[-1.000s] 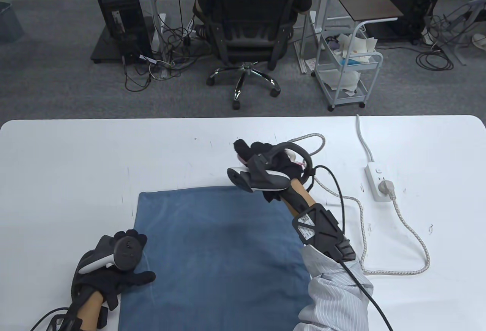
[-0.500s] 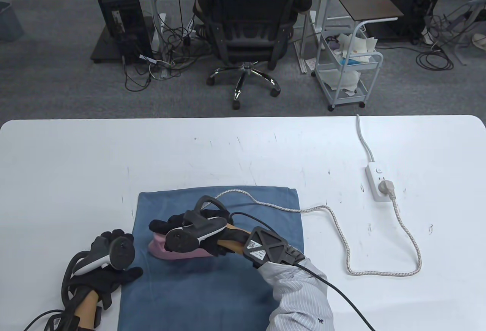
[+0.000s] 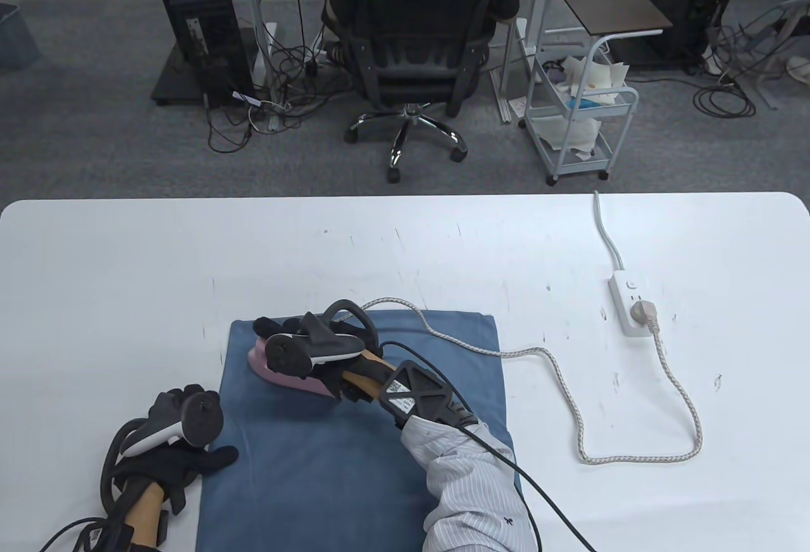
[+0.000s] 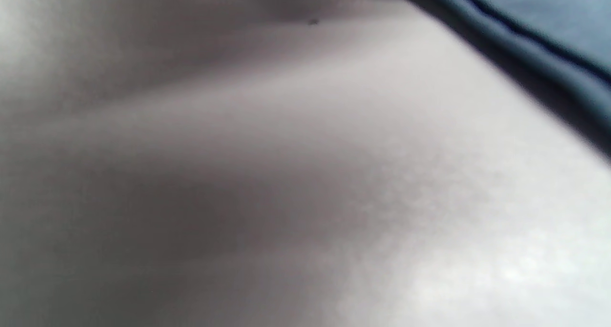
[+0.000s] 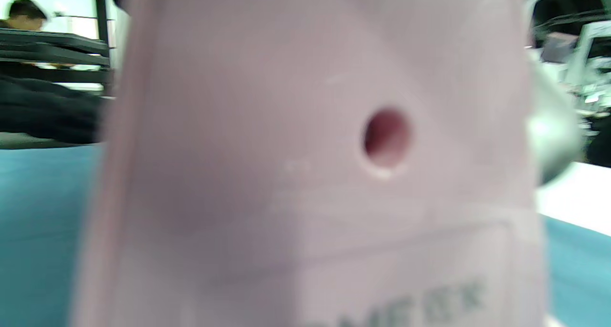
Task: Iron pillowcase with electric iron on table
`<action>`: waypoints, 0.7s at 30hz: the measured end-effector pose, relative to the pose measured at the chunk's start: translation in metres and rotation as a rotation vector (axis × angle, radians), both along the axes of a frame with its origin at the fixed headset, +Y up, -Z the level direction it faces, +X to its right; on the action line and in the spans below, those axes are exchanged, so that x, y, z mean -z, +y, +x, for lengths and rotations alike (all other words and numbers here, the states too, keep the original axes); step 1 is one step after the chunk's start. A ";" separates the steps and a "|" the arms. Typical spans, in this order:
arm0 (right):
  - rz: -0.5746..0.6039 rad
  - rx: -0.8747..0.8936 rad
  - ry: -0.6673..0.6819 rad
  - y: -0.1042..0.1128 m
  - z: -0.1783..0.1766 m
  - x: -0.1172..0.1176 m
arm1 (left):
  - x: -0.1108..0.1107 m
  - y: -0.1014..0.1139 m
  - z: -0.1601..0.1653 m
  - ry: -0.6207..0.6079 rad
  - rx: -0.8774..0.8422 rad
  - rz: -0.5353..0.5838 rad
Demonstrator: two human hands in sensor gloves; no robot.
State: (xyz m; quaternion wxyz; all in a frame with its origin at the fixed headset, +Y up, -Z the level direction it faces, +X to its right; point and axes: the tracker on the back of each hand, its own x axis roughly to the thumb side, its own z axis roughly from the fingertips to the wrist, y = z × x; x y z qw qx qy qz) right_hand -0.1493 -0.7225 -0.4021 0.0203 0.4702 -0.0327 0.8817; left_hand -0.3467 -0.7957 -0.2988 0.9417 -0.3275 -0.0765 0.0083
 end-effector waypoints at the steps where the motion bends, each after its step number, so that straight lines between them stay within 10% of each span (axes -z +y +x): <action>1: -0.035 0.008 0.016 0.000 0.001 -0.002 | 0.000 0.000 0.000 -0.001 0.001 0.000; 14: 0.042 -0.013 -0.303 -0.003 0.003 0.063 | 0.000 0.001 0.000 -0.008 -0.003 0.002; 21: 0.051 0.018 0.054 0.019 -0.015 0.001 | 0.000 0.011 -0.018 0.082 -0.049 0.066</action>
